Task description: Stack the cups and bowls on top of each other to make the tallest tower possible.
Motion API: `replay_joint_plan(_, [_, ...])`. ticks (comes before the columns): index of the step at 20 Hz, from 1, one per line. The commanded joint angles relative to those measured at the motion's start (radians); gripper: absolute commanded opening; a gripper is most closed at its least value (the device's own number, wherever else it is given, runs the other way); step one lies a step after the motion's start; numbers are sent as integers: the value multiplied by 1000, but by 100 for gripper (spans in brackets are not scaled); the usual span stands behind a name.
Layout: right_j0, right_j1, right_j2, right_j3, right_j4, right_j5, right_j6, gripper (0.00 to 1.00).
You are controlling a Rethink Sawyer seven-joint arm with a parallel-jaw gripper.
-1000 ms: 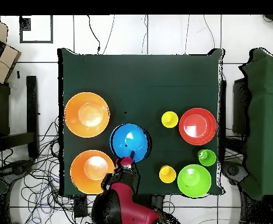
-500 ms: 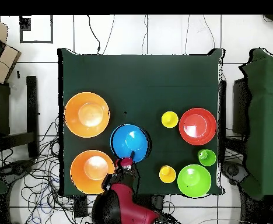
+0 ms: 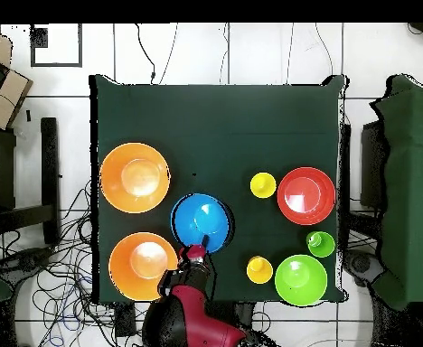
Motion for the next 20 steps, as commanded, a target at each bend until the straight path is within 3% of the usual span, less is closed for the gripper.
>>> replay_joint_plan(1, [-5, 51, 52, -34, 22, -46, 268, 0])
replay_joint_plan(20, [-29, 57, 48, -41, -1, -53, 261, 0])
